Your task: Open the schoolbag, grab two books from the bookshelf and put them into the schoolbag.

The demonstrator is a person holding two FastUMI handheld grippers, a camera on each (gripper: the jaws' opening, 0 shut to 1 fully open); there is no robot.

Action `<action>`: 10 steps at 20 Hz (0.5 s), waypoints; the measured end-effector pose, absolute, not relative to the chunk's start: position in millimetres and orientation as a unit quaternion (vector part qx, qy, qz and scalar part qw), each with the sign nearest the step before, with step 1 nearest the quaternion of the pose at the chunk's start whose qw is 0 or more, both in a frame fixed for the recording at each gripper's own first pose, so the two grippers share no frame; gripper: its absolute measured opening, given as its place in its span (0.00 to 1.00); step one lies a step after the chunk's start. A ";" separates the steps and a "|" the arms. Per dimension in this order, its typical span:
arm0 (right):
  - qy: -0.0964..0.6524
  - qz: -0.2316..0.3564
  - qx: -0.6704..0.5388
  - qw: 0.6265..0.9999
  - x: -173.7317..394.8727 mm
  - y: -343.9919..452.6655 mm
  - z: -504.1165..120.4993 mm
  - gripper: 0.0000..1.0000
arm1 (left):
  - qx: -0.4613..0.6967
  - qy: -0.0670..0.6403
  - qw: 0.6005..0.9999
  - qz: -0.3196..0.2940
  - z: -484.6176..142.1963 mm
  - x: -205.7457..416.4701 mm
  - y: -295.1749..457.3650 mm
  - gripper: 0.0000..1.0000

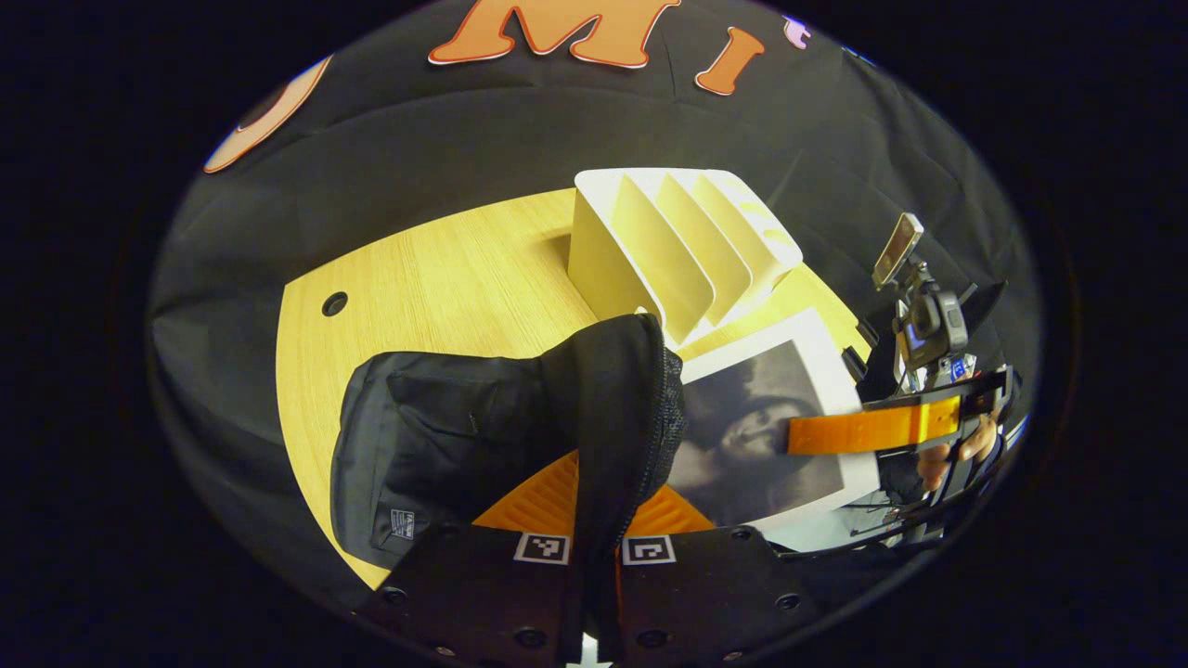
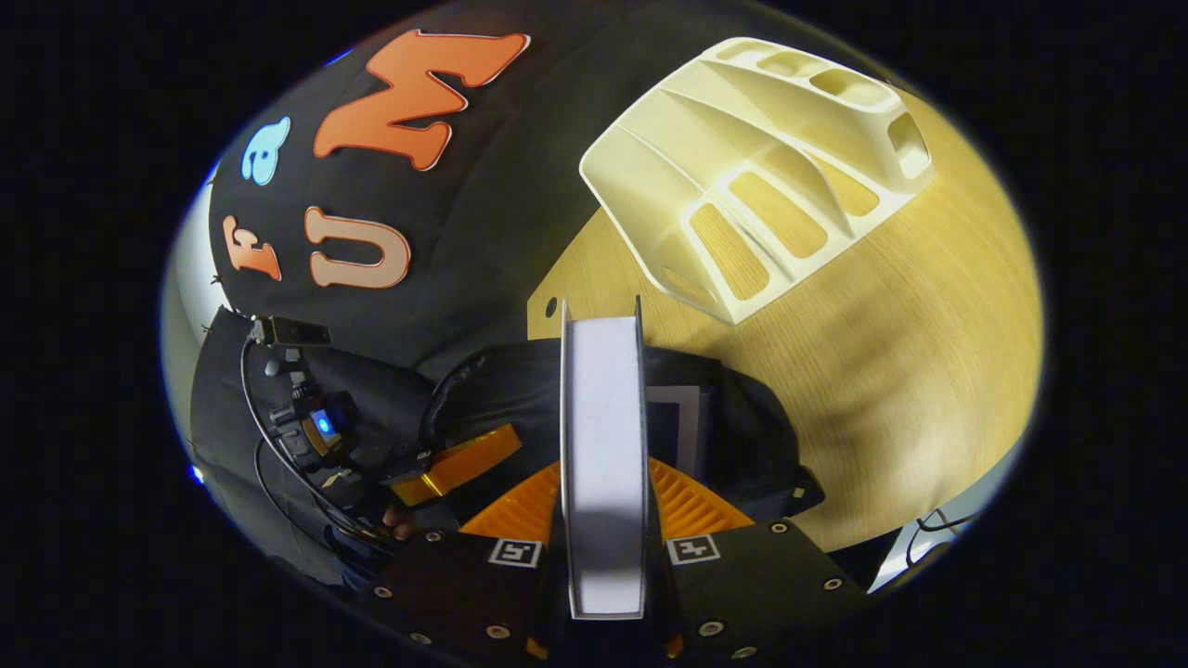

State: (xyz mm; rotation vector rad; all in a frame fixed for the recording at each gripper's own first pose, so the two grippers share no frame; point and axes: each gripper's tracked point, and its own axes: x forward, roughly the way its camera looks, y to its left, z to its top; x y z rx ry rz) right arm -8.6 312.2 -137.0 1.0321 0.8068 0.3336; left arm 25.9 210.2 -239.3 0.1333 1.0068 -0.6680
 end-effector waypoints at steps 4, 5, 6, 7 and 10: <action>0.366 0.159 0.495 0.772 5.4 329.4 -147.6 0.34 | 0.058 0.469 0.825 -0.310 -229.3 26.9 210.5 0.06; 0.360 0.157 0.500 0.772 9.5 331.0 -149.1 0.34 | 0.056 0.469 0.825 -0.310 -229.0 27.0 208.8 0.06; 0.358 0.158 0.501 0.772 12.6 334.5 -151.4 0.35 | 0.056 0.469 0.825 -0.311 -225.6 25.9 209.1 0.06; 0.353 0.157 0.507 0.770 16.8 337.8 -152.6 0.34 | 0.057 0.468 0.825 -0.311 -224.3 25.3 208.7 0.06; 0.345 0.160 0.522 0.763 24.8 351.0 -158.4 0.34 | 0.058 0.465 0.826 -0.313 -222.4 25.7 204.9 0.06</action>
